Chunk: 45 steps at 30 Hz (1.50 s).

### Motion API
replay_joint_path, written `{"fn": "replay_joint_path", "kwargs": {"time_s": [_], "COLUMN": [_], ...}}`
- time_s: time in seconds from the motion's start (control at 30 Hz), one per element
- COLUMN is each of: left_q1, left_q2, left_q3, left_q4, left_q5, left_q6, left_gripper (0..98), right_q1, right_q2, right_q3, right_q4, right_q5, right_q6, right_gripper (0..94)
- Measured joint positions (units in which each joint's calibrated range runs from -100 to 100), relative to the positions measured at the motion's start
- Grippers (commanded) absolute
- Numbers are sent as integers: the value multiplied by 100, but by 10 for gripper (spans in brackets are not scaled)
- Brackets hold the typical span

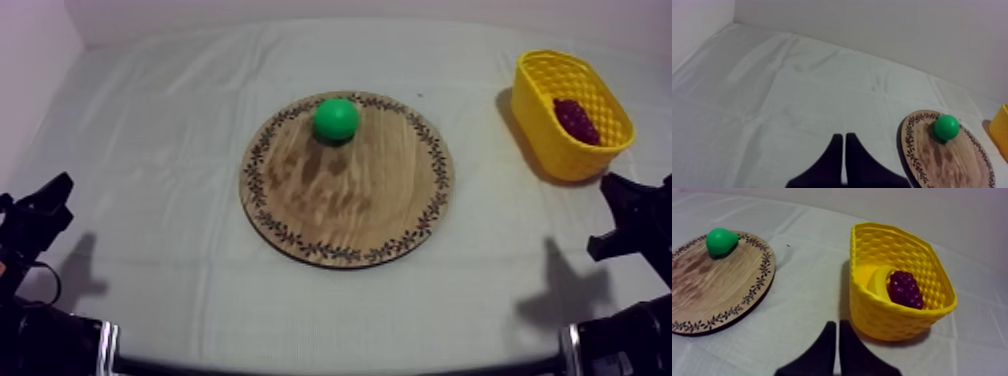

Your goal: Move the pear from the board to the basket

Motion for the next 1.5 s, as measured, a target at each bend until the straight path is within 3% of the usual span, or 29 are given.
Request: {"fn": "replay_joint_path", "kwargs": {"time_s": [1.0, 1.27, 1.37, 1.5], "left_q1": [0, 0, 0, 0], "left_q2": [0, 0, 0, 0], "left_q3": [0, 0, 0, 0], "left_q4": [0, 0, 0, 0], "left_q5": [0, 0, 0, 0], "left_q6": [0, 0, 0, 0], "left_gripper": [1, 1, 1, 1], "right_q1": [-110, -225, -256, -264], "right_q2": [0, 141, 421, 1065], "right_q3": [0, -24, -246, -969], "right_q4": [0, -31, 162, 162], "right_q5": [9, -62, -181, 13], "right_q6": [15, 205, 97, -156], "right_gripper": [6, 2, 2, 2]}}
